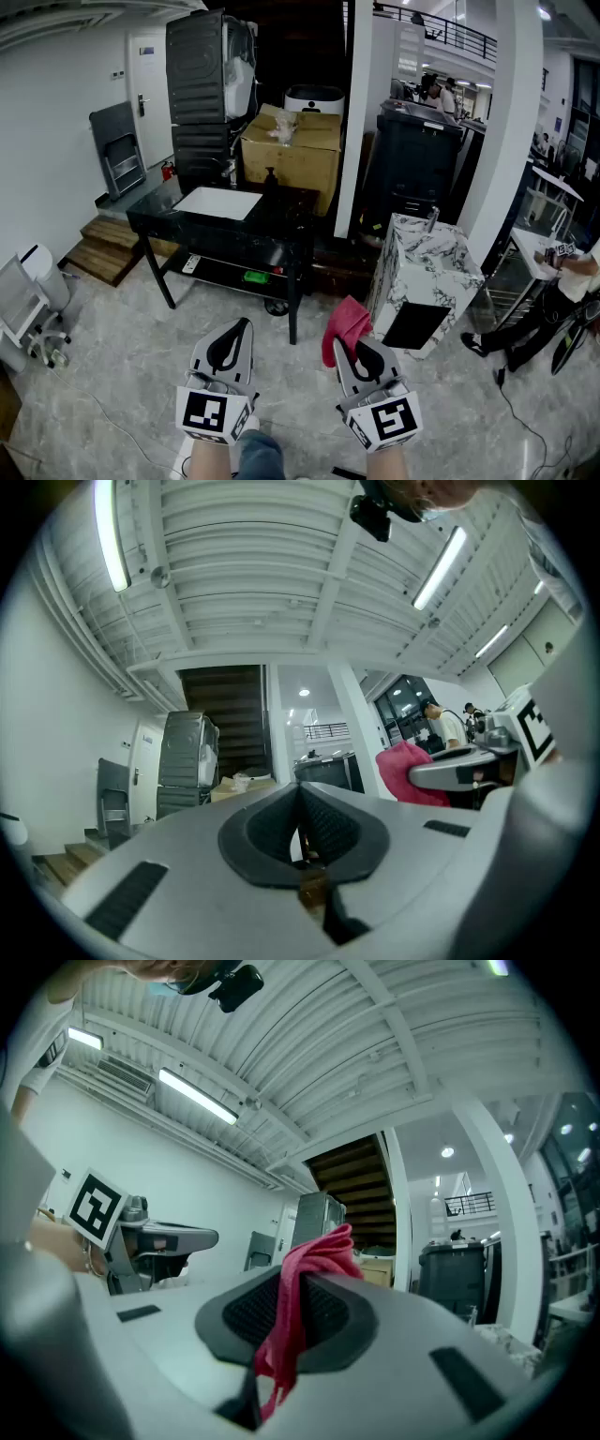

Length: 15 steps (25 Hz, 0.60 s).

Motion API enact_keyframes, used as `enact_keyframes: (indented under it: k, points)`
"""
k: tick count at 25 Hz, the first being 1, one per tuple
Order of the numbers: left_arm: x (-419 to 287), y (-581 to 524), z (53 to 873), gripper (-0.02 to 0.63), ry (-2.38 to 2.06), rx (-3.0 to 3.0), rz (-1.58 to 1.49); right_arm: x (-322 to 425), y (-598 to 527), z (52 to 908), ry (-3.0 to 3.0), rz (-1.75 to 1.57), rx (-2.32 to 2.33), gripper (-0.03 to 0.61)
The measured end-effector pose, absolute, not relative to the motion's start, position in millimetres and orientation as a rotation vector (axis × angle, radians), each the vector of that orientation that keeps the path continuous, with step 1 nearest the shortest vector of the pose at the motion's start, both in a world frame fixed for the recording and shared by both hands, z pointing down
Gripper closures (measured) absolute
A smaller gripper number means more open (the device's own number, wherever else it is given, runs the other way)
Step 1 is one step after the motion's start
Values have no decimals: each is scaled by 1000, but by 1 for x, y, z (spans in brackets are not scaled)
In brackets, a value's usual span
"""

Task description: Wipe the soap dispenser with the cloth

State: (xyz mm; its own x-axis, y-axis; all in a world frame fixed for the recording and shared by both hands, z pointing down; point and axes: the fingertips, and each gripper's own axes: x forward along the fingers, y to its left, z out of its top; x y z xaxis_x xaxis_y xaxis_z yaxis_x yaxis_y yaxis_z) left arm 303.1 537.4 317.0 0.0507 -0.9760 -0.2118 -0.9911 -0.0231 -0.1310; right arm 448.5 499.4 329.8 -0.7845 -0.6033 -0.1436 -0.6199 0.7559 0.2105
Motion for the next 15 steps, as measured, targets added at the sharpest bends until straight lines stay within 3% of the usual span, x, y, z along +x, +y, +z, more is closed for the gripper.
enact_keyframes:
  k: [7, 15]
  points:
    - [250, 485, 321, 600, 2024, -2086, 140, 408, 443, 334, 2897, 387, -1053, 531]
    - [155, 390, 325, 600, 1990, -2119, 111, 306, 354, 334, 2921, 381, -1047, 531]
